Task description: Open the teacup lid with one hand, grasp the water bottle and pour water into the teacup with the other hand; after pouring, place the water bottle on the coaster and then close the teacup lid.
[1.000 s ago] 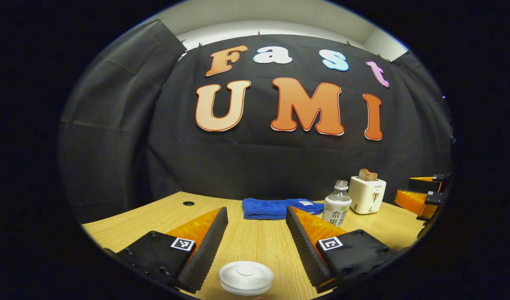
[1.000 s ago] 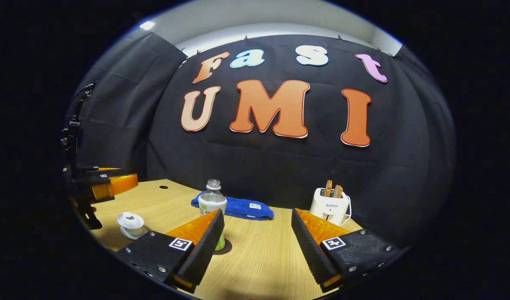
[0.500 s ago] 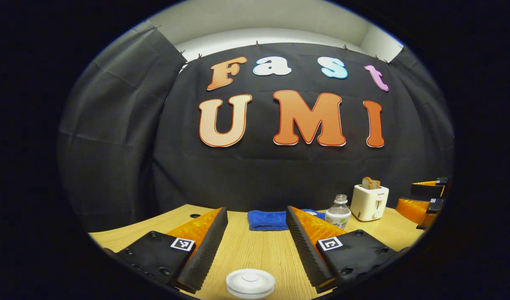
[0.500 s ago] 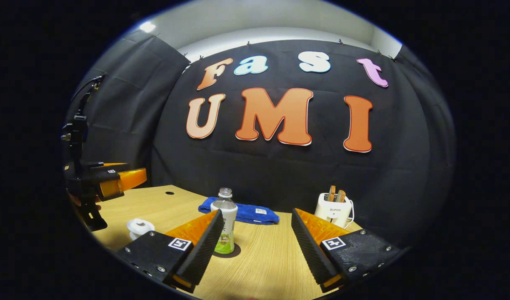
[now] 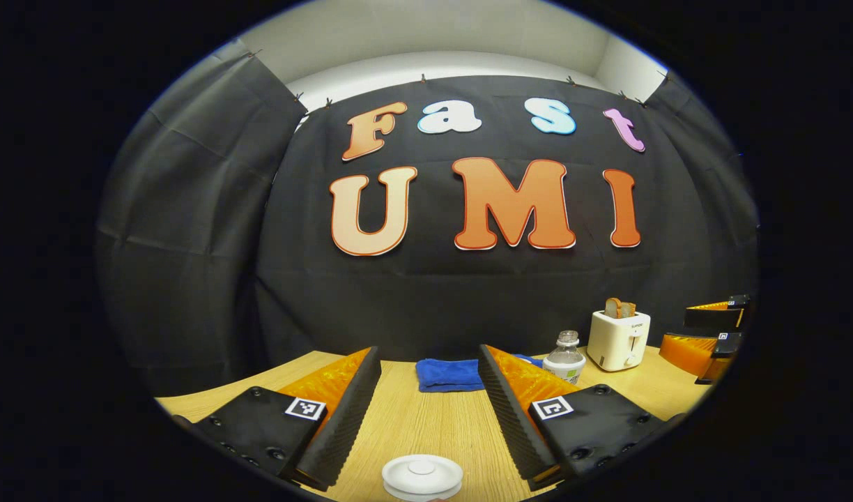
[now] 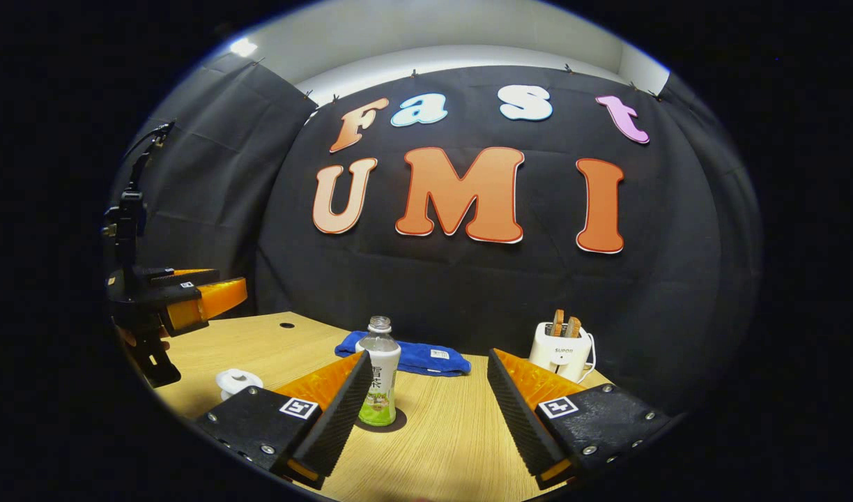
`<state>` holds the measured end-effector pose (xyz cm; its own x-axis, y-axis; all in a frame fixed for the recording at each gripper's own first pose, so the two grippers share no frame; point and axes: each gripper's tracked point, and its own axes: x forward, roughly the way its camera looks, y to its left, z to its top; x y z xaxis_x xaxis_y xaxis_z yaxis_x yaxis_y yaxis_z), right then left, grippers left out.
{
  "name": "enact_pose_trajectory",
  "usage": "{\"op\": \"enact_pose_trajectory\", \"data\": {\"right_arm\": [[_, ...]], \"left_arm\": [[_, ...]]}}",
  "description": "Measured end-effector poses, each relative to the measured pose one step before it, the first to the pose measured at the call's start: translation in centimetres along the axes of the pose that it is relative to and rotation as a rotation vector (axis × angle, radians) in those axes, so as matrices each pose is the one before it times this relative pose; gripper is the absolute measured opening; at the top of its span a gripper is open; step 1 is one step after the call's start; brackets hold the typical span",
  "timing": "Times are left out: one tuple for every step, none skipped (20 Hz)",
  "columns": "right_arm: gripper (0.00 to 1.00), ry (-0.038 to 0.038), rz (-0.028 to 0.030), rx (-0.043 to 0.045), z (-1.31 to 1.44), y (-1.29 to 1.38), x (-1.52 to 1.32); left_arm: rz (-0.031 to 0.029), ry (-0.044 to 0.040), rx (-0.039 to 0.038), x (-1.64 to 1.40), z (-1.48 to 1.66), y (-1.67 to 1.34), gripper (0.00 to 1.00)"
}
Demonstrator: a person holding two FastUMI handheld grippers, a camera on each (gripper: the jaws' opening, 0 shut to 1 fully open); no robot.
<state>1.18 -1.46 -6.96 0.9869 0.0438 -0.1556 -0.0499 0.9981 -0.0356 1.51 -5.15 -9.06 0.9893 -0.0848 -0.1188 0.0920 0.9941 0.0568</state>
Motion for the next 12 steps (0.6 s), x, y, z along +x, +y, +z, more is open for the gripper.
{"op": "enact_pose_trajectory", "data": {"right_arm": [[0.99, 0.00523, 0.00034, 0.00029, -0.095, -0.05, -0.037], [0.99, 0.00151, -0.0012, 0.00245, -0.011, -0.068, 0.001], [0.99, 0.0009, 0.00209, 0.0021, 0.079, 0.031, -0.12], [0.99, 0.00118, -0.00119, 0.00164, -0.004, -0.092, -0.107], [0.99, -0.00065, -0.00056, 0.00089, 0.029, -0.096, -0.012], [0.99, -0.00059, -0.00087, -0.00095, 0.059, -0.061, -0.053], [0.99, -0.00045, -0.00143, -0.00292, 0.04, -0.07, -0.102], [0.99, -0.00179, 0.00026, -0.00263, -0.008, -0.057, -0.008], [0.99, 0.00019, -0.00268, -0.00107, 0.034, -0.058, -0.056], [0.99, -0.00099, 0.00168, 0.00129, 0.015, -0.013, -0.049], [0.99, -0.00131, -0.00098, 0.00258, 0.019, -0.016, -0.034], [0.99, -0.00208, 0.0007, 0.00267, 0.103, -0.018, -0.055]], "left_arm": [[-0.00077, -0.00252, 0.00104, -0.024, 0.05, -0.055, 0.92], [-0.0015, -0.0024, 0.0, 0.016, 0.121, -0.035, 0.92], [0.00007, -0.00286, -0.00057, 0.041, 0.096, -0.028, 0.92], [0.00019, 0.00027, -0.00113, -0.013, 0.009, 0.01, 0.92], [-0.00006, -0.00008, -0.00175, -0.05, -0.051, -0.071, 0.92], [-0.00022, -0.00216, -0.00274, 0.047, 0.166, -0.037, 0.92], [-0.00144, -0.00174, -0.00091, 0.032, 0.065, -0.062, 0.92], [-0.00004, -0.00152, 0.00155, -0.111, 0.121, -0.035, 0.92], [-0.00125, -0.00078, 0.00211, 0.007, 0.072, 0.016, 0.92], [-0.00004, -0.00171, 0.0023, 0.008, 0.048, -0.052, 0.92], [-0.00193, 0.0004, 0.00235, -0.09, 0.08, -0.074, 0.92], [-0.0002, 0.00201, 0.00248, -0.106, 0.032, 0.009, 0.92]]}}
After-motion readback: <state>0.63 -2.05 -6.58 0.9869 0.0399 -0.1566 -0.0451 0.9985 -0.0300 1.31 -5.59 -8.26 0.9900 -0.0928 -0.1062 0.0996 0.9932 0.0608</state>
